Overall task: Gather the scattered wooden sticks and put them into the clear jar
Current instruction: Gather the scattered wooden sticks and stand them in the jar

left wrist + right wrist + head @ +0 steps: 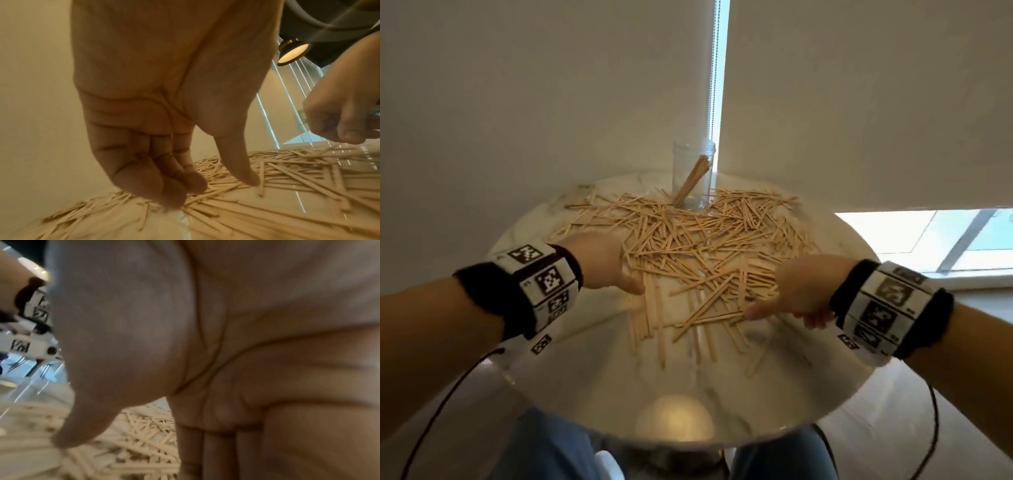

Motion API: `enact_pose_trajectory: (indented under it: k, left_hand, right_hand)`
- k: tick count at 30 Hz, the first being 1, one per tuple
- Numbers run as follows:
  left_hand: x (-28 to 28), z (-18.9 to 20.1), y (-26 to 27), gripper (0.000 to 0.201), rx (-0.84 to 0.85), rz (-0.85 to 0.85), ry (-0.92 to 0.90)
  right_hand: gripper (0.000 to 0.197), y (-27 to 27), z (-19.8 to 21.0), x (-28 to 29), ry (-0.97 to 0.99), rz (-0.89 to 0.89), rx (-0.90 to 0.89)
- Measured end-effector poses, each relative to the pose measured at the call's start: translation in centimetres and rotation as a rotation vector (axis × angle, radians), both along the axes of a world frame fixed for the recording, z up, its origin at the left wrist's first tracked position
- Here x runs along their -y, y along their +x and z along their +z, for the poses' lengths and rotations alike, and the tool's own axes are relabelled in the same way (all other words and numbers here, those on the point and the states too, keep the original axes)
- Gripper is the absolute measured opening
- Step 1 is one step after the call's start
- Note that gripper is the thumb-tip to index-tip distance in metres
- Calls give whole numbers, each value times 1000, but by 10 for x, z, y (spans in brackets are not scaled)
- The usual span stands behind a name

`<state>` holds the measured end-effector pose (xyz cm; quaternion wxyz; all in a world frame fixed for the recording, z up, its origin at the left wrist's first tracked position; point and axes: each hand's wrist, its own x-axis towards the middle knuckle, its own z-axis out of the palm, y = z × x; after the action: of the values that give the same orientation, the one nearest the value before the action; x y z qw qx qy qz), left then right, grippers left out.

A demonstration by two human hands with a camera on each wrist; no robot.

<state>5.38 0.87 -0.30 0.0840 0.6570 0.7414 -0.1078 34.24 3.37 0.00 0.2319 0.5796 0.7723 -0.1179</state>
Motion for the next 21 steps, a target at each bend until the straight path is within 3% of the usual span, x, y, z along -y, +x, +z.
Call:
enact_pose_trajectory:
  k: [2,4,8,12,14,18,21]
  left_hand:
    - [19,-1,2,59,-46,18,-156]
    - [33,-9,5,43,-106,32,-251]
    - [37,-29,1,21,-127,5,-109]
    - [25,-44,7,14,-1,71,41]
    - [20,-43,20,20,81,84,116]
    - [9,-42,47,65,160,14,53]
    - [2,-47,62,59,162,-116,30]
  right_hand:
    - [85,5,-6,15,42,13,85]
    - [75,6,-13,23,40,-14,43]
    - [30,-9,-21,14,-109,-145,-260]
    - [20,-33,-38,-5,15,-110,-336]
    - [26,-41,-36,-6,55,-107,-397]
    - [47,-55,-28,-1,140,-70,-345]
    - [37,-76,-27,-2,85,24,-285]
